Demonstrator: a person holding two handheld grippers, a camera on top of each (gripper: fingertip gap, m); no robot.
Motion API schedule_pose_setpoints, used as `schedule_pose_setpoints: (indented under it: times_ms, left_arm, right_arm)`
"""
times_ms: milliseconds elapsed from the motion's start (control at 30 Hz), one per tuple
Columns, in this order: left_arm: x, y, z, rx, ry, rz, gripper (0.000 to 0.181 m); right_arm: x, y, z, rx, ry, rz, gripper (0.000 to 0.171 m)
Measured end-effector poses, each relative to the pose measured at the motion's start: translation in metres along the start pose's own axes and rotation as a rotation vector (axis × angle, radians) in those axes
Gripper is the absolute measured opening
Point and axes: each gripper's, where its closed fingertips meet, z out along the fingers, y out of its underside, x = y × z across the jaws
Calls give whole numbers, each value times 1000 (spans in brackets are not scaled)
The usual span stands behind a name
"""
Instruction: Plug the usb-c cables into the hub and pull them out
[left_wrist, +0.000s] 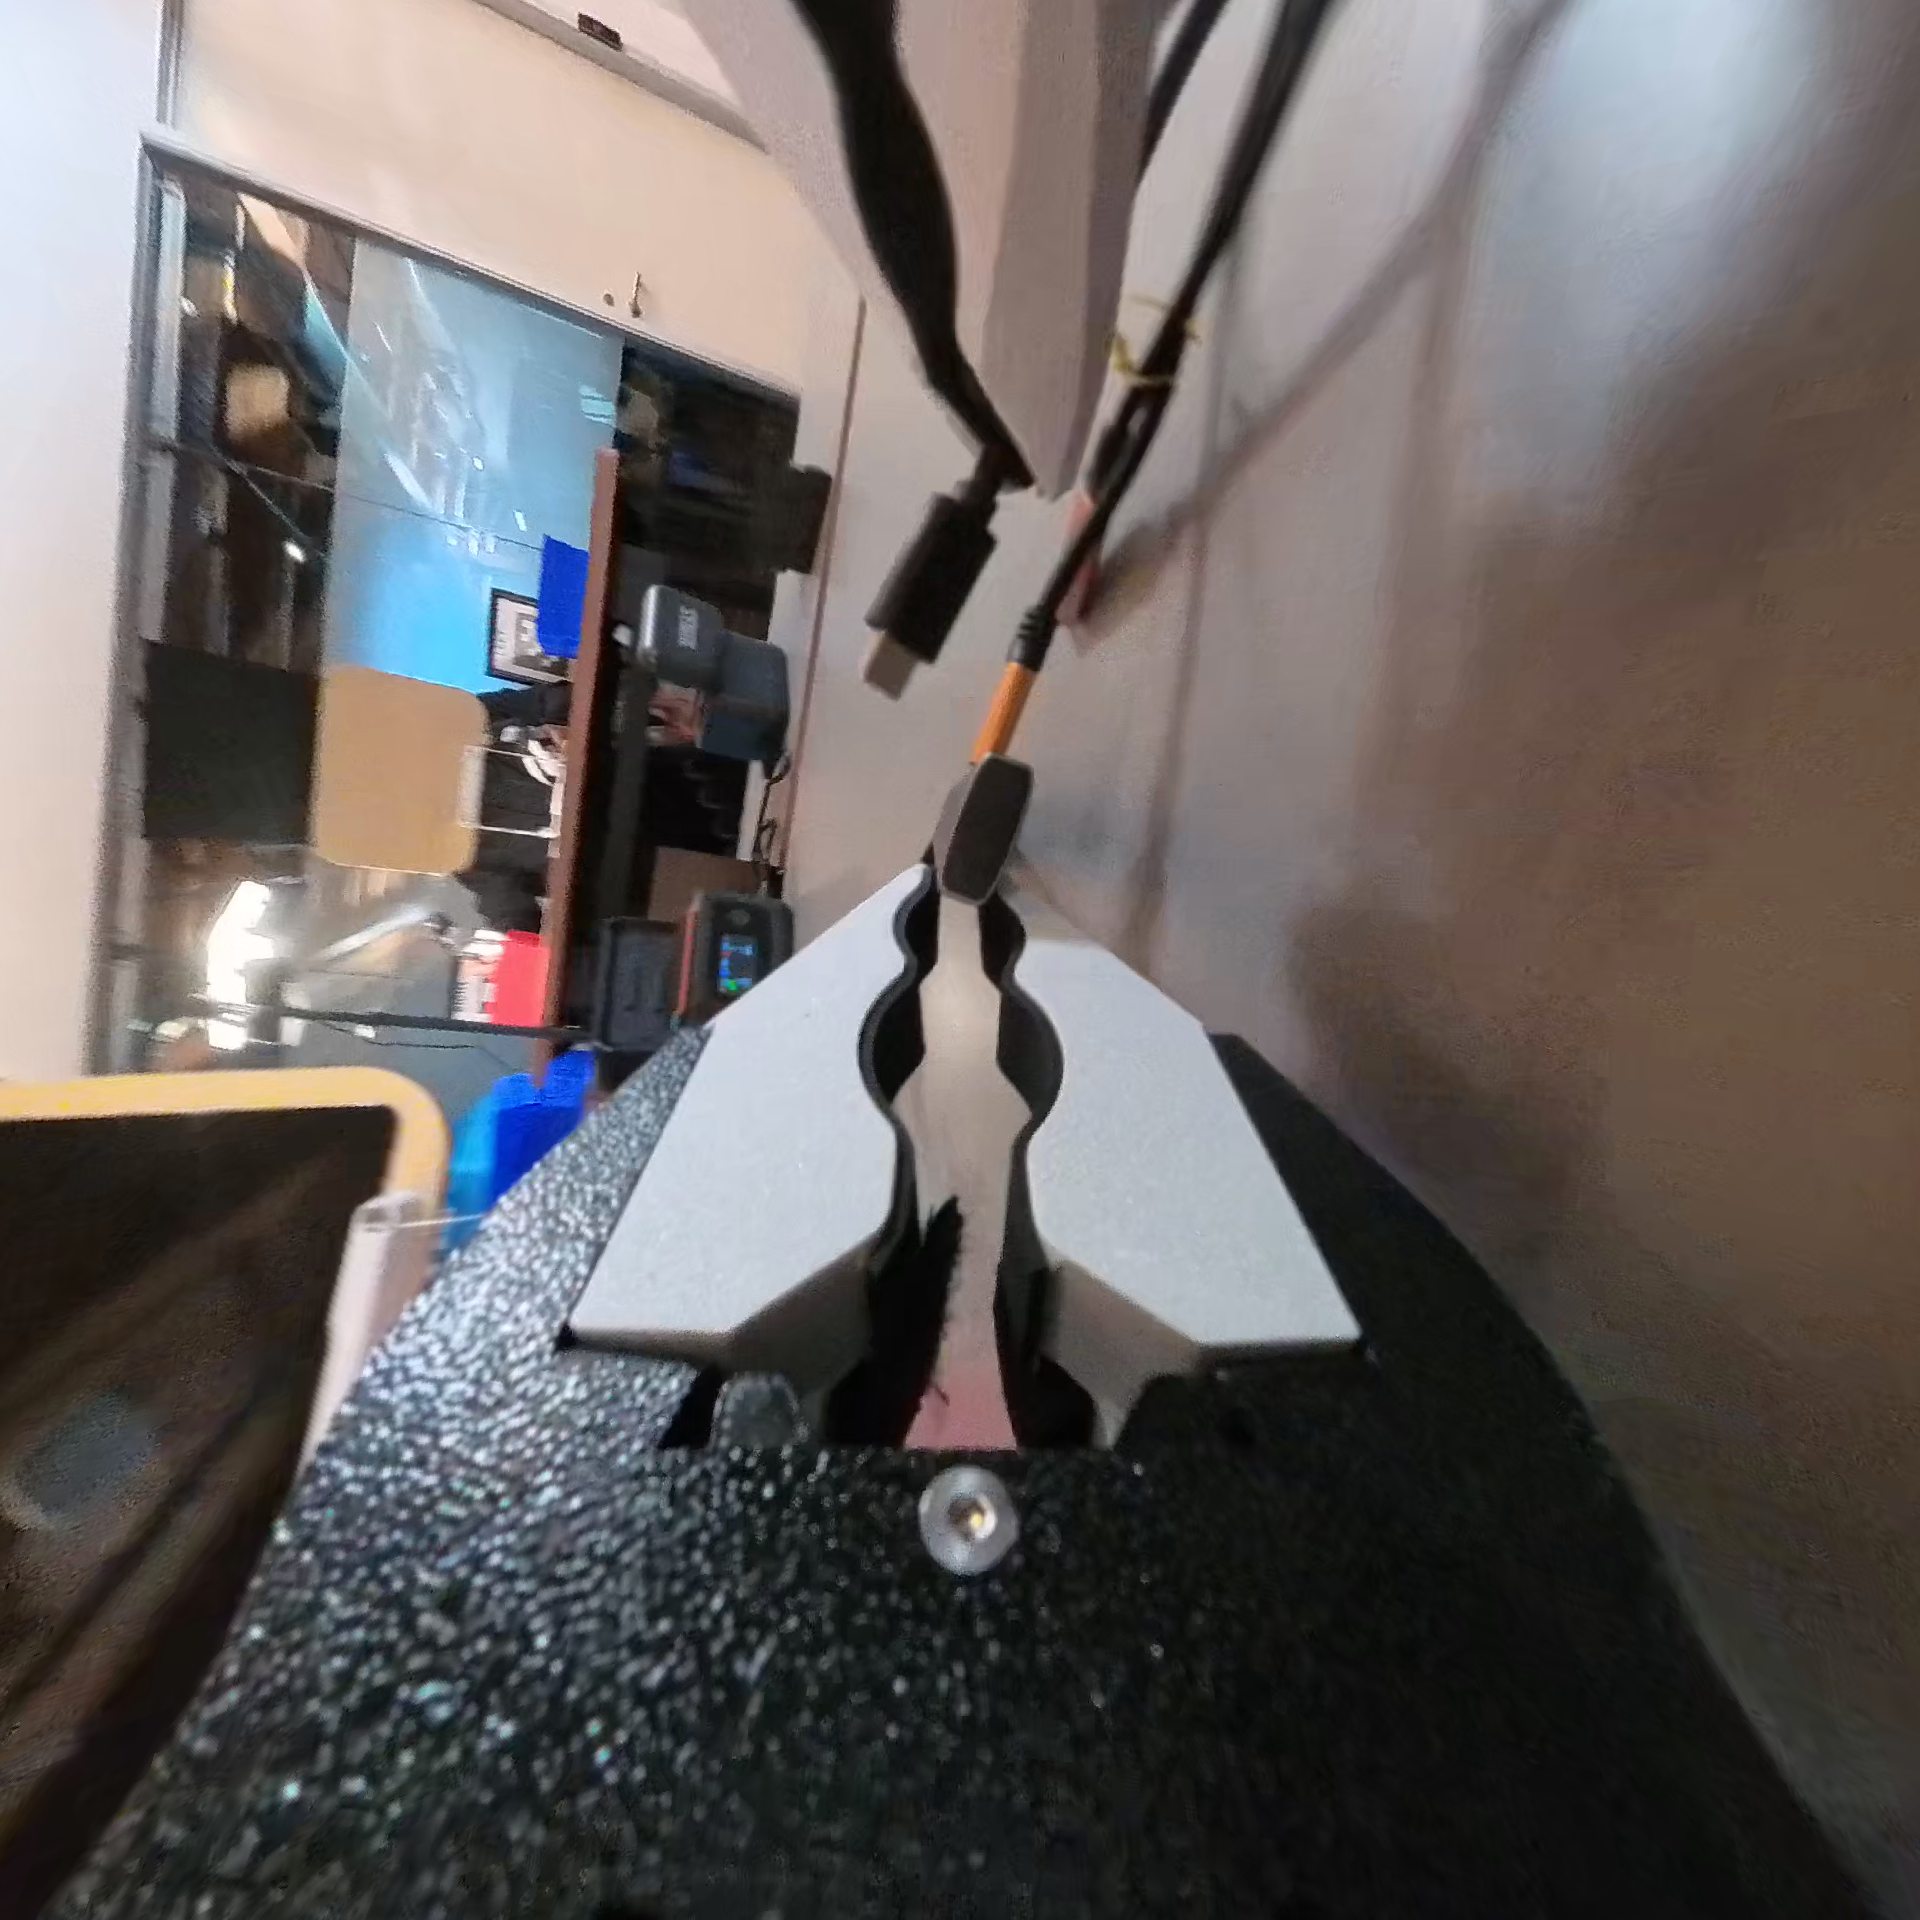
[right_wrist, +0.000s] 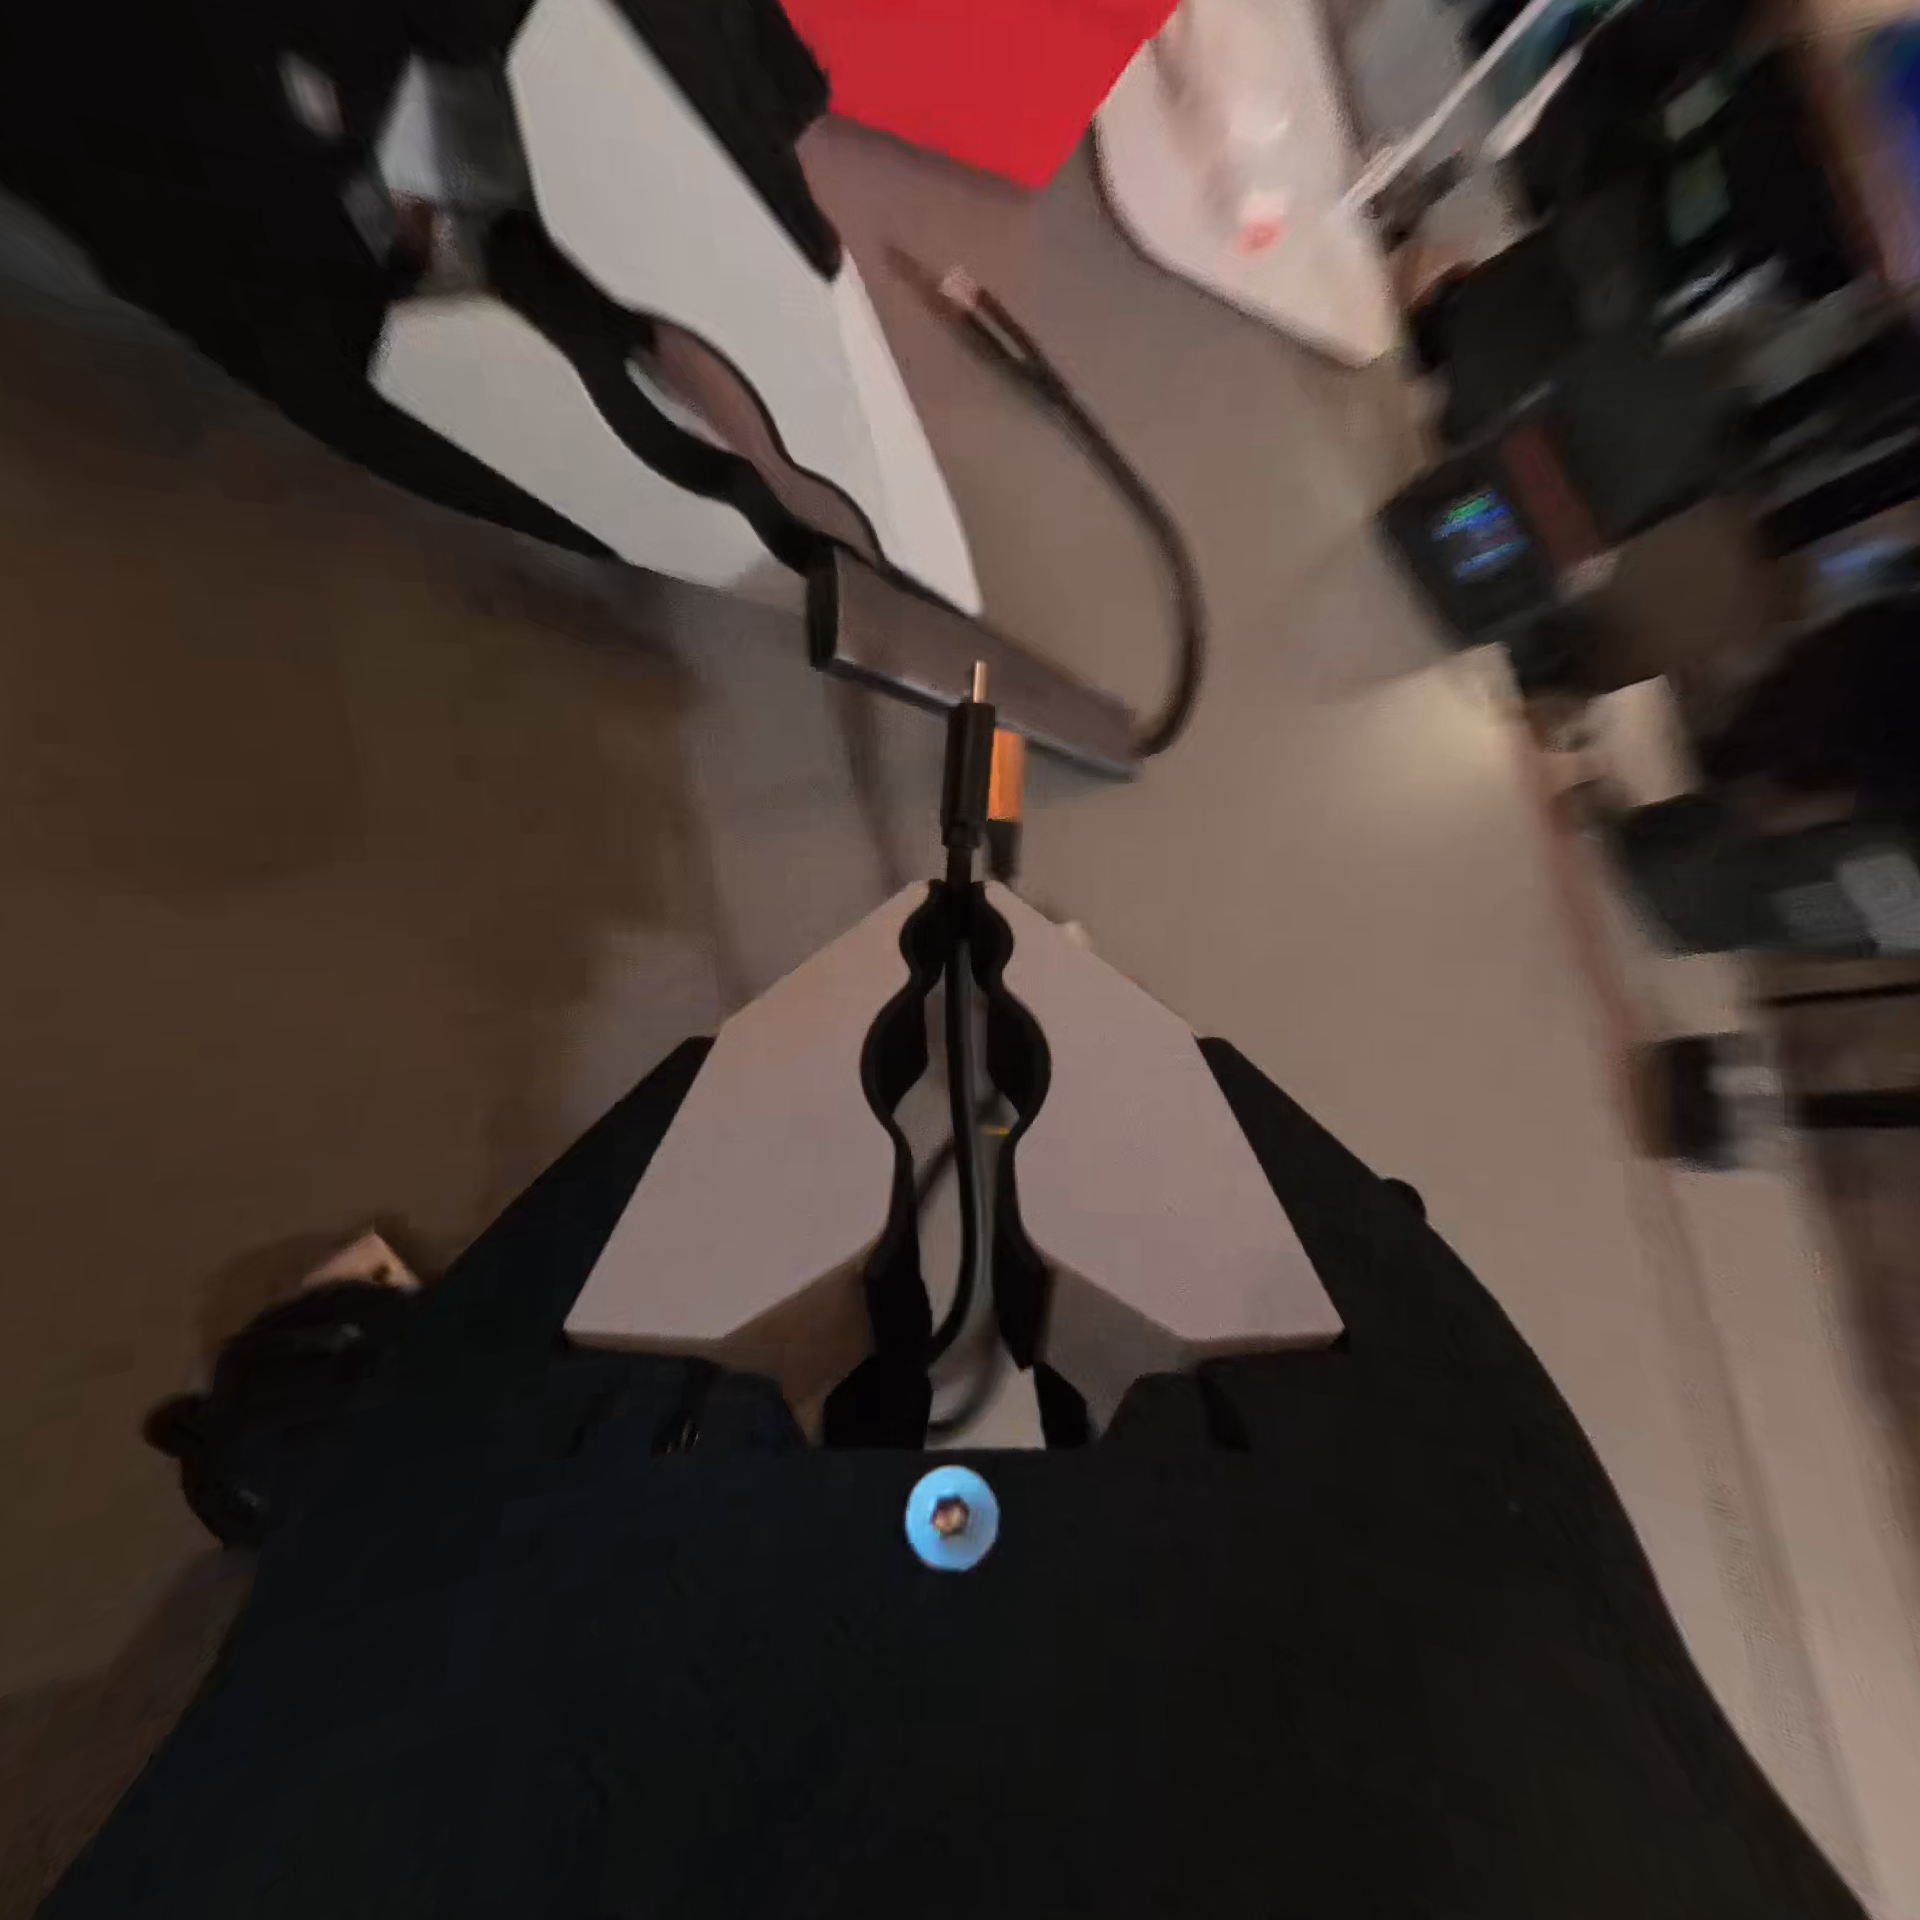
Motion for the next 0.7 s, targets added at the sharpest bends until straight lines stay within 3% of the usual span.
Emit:
schedule_pose_setpoints:
  times_ms: [100,200,267,367,433,600,700]
  left_arm:
    - [-9,-4,-2,37,53,-189,0]
    - [-17,-8,-4,71,94,-353,0]
    - [-14,-1,-2,37,132,-377,0]
    - [-12,18,-1,-45,114,-258,0]
    - [-5,12,-3,-13,152,-227,0]
    - [-5,1,-4,29,182,-354,11]
    - [-16,0,-4,64,130,-435,15]
  right_arm:
    - [21,-8,-7,-92,256,-358,2]
    - [29,-11,-8,-169,358,-555,2]
    - [31,-5,-8,-193,347,-553,2]
    - [36,8,-10,-175,333,-472,2]
    - [38,21,-9,-199,338,-481,2]
    - [46,43,-13,-267,371,-534,2]
    - [71,79,-17,-439,399,-474,3]
